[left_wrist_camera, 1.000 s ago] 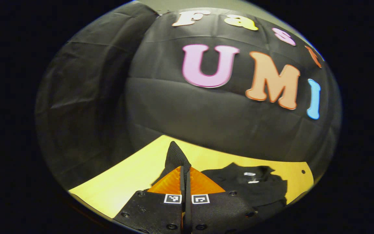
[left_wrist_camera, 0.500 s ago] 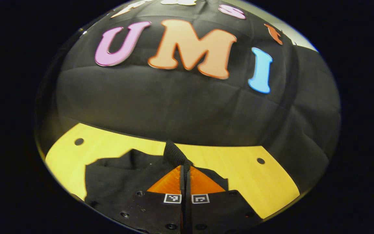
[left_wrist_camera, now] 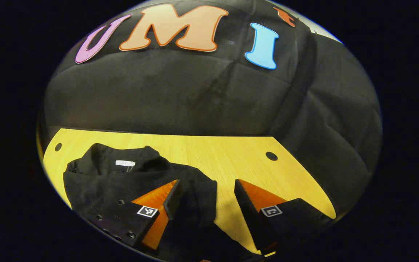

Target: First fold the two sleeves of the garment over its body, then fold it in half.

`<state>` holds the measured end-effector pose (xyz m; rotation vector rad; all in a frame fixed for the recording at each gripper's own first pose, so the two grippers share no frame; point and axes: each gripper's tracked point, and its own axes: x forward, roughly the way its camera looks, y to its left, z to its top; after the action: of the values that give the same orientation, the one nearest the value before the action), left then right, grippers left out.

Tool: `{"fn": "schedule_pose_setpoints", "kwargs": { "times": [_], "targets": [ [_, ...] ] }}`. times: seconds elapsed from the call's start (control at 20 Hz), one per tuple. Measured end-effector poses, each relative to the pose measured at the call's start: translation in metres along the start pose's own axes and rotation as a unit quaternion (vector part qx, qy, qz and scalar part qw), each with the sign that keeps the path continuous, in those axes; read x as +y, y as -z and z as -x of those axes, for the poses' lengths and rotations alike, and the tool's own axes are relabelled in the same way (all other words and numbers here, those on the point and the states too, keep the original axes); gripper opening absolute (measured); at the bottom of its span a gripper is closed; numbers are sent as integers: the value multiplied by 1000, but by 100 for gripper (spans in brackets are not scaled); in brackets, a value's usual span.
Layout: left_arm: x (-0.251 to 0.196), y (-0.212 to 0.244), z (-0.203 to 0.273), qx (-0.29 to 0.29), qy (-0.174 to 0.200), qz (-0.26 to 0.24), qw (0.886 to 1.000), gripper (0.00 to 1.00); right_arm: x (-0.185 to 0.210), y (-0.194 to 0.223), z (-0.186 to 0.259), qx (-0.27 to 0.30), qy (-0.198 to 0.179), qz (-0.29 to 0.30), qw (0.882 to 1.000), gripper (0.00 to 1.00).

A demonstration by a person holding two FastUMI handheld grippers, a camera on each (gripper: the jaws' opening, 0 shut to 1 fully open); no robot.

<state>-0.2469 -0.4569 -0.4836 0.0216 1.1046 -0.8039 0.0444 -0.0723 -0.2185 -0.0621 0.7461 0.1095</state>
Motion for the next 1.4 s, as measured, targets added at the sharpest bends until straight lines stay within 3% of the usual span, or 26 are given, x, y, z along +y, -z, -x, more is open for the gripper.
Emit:
{"fn": "schedule_pose_setpoints", "kwargs": {
  "times": [0.15, 0.3, 0.5, 0.65, 0.95, 1.25, 1.4],
  "targets": [
    [-7, -14, 18, -29, 16, 8, 999, 85, 6, 11, -2, 4, -18, -12, 1000, 98],
    [16, -38, 59, -68, 2, 15, 998, 86, 29, 29, -3, 15, -48, -9, 999, 98],
    [72, -73, 136, -144, -52, 5, 988, 92, 72, 43, 4, 18, -104, 5, 994, 98],
    [116, -84, 207, -200, -101, -12, 975, 88, 102, 62, 13, 29, -145, 19, 989, 98],
    [185, 7, 311, -162, -181, -29, 970, 92, 137, 134, 39, 70, -177, 43, 981, 98],
    [204, 142, 387, -79, -209, 2, 975, 92, 138, 245, 69, 139, -156, 70, 976, 98],
    [198, 198, 401, -41, -208, 0, 977, 92, 124, 294, 68, 174, -130, 86, 972, 98]
  ]
}}
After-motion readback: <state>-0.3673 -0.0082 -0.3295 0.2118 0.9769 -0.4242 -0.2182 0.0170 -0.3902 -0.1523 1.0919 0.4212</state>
